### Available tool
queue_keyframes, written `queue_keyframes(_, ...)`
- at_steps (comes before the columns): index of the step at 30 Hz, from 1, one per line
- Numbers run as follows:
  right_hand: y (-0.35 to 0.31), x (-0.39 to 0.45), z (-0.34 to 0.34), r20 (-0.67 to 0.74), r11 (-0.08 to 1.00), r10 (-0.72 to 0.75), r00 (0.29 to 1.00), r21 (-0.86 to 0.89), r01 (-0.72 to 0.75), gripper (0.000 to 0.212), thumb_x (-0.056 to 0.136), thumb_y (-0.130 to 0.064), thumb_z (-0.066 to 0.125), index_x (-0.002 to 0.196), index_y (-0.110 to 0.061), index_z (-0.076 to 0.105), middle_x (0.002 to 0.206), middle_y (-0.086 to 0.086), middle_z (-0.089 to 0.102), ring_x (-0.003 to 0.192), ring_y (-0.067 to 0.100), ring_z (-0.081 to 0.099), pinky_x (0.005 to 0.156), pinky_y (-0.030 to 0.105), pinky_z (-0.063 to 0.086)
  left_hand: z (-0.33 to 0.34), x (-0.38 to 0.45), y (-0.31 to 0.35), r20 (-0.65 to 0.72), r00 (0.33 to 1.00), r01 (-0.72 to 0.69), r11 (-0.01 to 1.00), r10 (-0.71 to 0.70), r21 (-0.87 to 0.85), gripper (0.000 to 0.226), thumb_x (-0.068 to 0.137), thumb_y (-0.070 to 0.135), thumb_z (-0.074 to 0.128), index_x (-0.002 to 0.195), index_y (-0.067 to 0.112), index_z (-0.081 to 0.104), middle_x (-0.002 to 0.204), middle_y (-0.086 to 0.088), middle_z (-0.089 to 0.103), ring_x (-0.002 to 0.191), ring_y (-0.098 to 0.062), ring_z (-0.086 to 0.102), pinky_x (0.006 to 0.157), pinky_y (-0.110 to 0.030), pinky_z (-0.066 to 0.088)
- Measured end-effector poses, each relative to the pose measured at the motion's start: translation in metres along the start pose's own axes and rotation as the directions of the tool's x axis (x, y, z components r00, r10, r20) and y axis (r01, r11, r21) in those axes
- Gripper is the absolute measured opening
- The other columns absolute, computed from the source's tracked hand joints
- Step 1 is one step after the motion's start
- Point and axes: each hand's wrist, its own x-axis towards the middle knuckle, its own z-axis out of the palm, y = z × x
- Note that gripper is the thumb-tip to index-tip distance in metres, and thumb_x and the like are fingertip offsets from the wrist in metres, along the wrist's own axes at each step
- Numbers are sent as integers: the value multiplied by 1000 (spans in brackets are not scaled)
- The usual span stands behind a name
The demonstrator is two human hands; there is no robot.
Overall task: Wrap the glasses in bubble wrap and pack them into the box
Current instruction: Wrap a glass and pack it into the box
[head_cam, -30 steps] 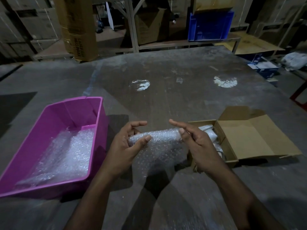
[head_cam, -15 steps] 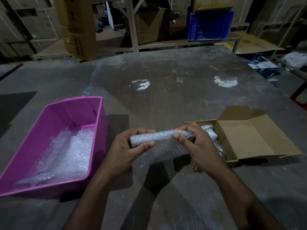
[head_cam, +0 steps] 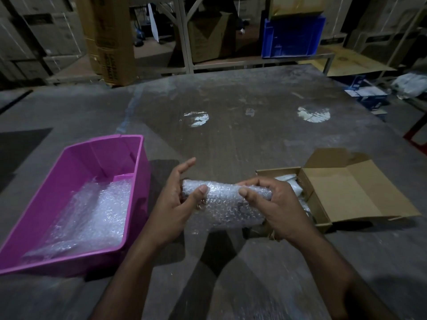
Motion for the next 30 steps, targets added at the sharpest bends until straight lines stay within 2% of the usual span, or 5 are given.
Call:
queue_keyframes(6,3,-2,-1,65,998,-45,997,45,42,28,86,-16,76,111,-29,73,117,-9,67,102,1,67,74,18,56,0,0,1,7,1000,-22,999,22,-31,21,99,19,57,111,26,73,111,2,71,89,-15,68,70,-32,57)
queue_keyframes(12,6,1,-3,92,995,-92,992,41,88,30,83,-13,79,109,-26,77,109,-12,67,107,10,67,80,25,58,-1,-2,1,43,999,13,999,-12,-36,33,79,12,83,109,22,74,111,-4,75,96,-24,75,81,-35,62)
queue_keyframes(22,-3,-4,-3,97,995,-44,994,88,36,24,88,-18,71,111,-25,72,101,-26,72,91,-2,70,68,15,55,-3,1,-1,-27,999,-37,995,40,96,20,80,47,78,82,28,72,95,0,63,81,-17,65,68,-27,53)
queue_keyframes(25,1,-3,-3,77,994,-109,991,10,109,39,83,-12,79,117,-27,72,112,-10,69,101,3,68,78,15,53,0,1,2,-40,999,14,1000,-14,-7,15,85,29,79,98,24,73,92,-1,70,79,-17,70,66,-31,56)
queue_keyframes(30,2,-2,-4,63,998,-53,997,32,51,24,87,-16,75,109,-23,74,107,-20,72,97,0,69,75,17,56,1,-1,3,-55,998,4,1000,-4,-11,40,88,29,71,128,28,62,103,2,70,83,-19,74,72,-37,62)
